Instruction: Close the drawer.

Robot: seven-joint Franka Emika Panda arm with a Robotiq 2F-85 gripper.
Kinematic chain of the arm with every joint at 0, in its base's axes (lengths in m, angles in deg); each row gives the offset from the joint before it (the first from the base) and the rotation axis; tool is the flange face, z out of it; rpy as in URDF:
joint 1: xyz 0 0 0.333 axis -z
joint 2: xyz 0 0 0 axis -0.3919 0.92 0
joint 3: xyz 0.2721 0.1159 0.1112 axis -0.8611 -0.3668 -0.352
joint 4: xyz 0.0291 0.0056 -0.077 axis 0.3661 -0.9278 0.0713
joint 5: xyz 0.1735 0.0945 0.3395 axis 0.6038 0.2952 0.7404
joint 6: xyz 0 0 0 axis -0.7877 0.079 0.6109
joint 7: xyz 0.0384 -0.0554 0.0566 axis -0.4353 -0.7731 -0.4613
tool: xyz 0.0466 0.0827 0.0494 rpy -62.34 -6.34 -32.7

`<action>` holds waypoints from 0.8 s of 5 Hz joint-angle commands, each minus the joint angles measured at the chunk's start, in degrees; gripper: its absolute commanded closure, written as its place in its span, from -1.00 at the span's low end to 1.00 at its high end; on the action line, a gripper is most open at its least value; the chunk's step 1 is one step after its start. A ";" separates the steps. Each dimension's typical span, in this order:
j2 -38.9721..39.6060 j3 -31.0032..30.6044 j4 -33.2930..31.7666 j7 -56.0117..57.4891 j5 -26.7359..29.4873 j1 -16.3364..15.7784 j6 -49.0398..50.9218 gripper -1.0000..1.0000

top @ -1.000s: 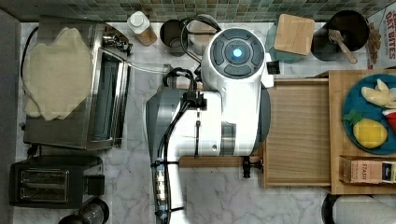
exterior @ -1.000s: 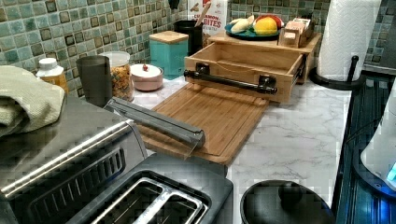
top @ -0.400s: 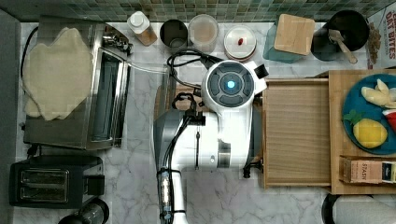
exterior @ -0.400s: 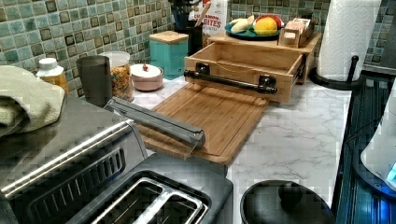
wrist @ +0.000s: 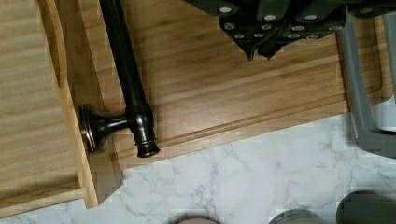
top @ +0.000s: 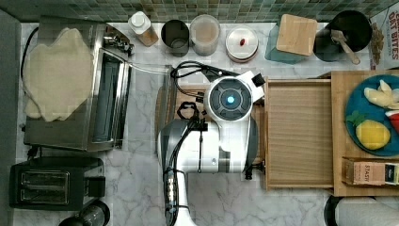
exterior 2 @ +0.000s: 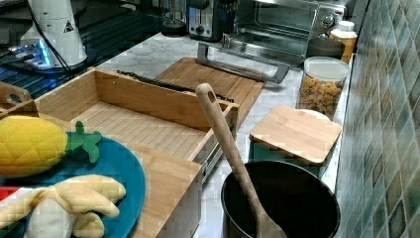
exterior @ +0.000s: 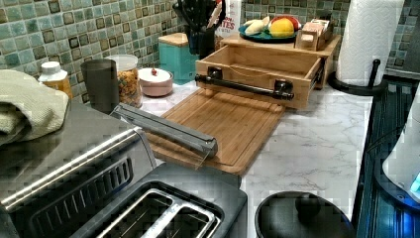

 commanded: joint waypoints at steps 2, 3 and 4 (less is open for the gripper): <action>1.61 1.90 -9.24 5.29 -5.18 1.56 -11.41 1.00; 3.37 2.45 -9.37 6.87 -5.75 2.16 -12.31 1.00; 3.71 3.19 -10.48 9.34 -5.32 3.10 -14.55 1.00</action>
